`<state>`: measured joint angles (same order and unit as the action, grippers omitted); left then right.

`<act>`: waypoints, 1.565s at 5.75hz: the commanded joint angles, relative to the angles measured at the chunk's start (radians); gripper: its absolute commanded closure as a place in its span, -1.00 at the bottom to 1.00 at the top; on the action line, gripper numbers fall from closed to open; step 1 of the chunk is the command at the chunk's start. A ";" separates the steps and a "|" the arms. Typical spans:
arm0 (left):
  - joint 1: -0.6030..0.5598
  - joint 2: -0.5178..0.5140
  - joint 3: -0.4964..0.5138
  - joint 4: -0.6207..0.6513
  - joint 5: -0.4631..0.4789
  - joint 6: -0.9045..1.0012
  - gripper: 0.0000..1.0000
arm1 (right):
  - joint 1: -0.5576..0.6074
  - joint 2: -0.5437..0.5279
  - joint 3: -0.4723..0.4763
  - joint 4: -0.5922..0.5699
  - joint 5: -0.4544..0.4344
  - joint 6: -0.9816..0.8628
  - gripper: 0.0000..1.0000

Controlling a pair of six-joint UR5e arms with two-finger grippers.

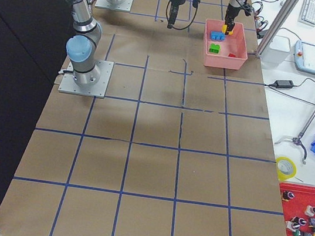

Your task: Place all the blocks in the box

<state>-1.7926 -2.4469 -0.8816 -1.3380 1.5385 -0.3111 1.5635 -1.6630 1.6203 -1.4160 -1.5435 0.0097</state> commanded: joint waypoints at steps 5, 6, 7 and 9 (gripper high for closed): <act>0.112 0.549 -0.439 -0.032 -0.009 0.191 -0.99 | 0.001 0.002 0.001 -0.018 0.005 0.001 -1.00; 0.169 0.706 -0.600 -0.032 -0.009 0.267 -0.99 | 0.000 0.002 0.003 -0.018 0.003 -0.001 -1.00; 0.205 0.844 -0.743 -0.035 -0.008 0.300 -0.99 | 0.000 0.002 0.003 -0.020 0.003 0.001 -1.00; 0.213 0.934 -0.817 -0.046 0.002 0.334 -0.99 | 0.001 -0.001 0.001 -0.020 0.003 0.003 -1.00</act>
<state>-1.5867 -1.5453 -1.6756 -1.3752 1.5381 0.0111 1.5634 -1.6617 1.6225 -1.4357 -1.5393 0.0125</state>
